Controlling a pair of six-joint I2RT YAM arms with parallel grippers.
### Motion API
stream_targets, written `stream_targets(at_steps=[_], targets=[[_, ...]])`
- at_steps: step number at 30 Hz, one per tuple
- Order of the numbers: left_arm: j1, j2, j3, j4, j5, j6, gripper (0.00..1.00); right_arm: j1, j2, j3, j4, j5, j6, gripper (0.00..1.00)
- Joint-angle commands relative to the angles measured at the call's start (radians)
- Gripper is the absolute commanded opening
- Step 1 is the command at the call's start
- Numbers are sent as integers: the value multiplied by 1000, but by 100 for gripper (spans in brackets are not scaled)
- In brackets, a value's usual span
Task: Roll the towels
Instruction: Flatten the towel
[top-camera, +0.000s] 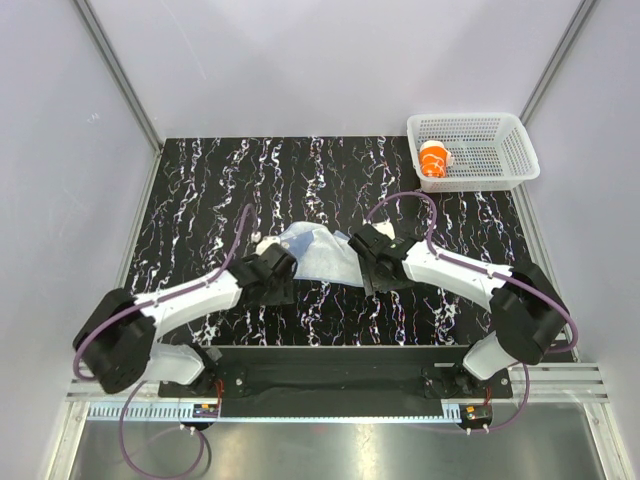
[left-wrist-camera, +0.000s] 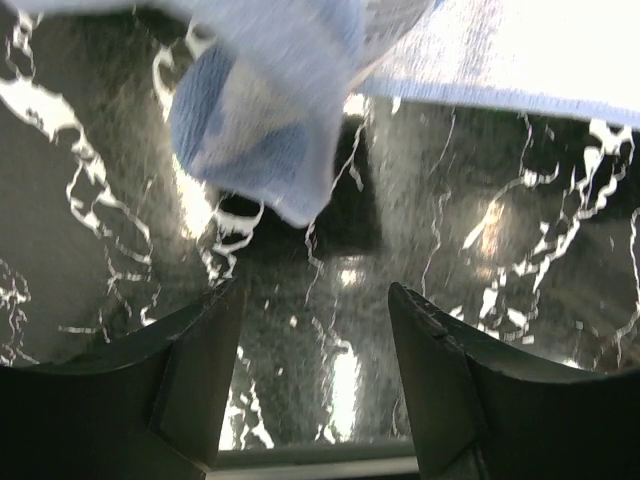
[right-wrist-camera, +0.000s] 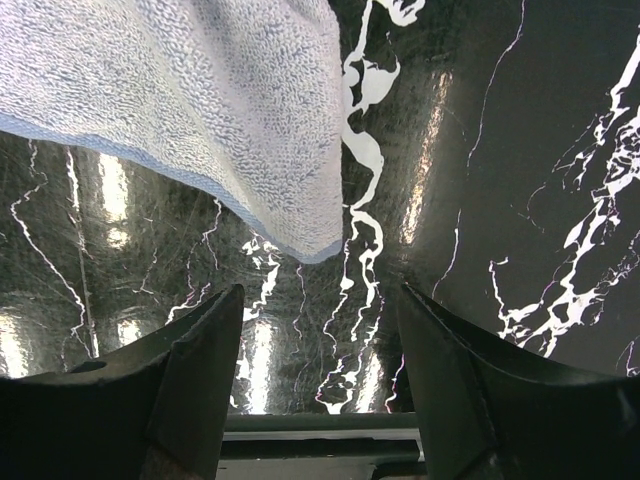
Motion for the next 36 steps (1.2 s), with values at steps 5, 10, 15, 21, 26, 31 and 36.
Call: stream_targets(at_steps=[5,10,15,21,26,31,36], targets=[[-26,99,115,27,-131,-1,62,-3,-42,-15,18,2,22,70],[-29,160,133,4,-171,-12,58,-3,-35,-15,19,2,19,70],[-29,188,127,16,-181,-15,55,-3,-30,-13,30,-8,16,69],[-29,222,120,52,-181,-7,40,-4,-36,-18,38,-17,19,69],[-29,234,121,63,-198,5,26,-3,-41,-21,41,-34,23,68],[-24,236,121,72,-201,22,9,-4,-53,-25,64,-66,31,68],[-23,197,112,79,-194,56,0,-33,-70,-42,95,-121,45,68]])
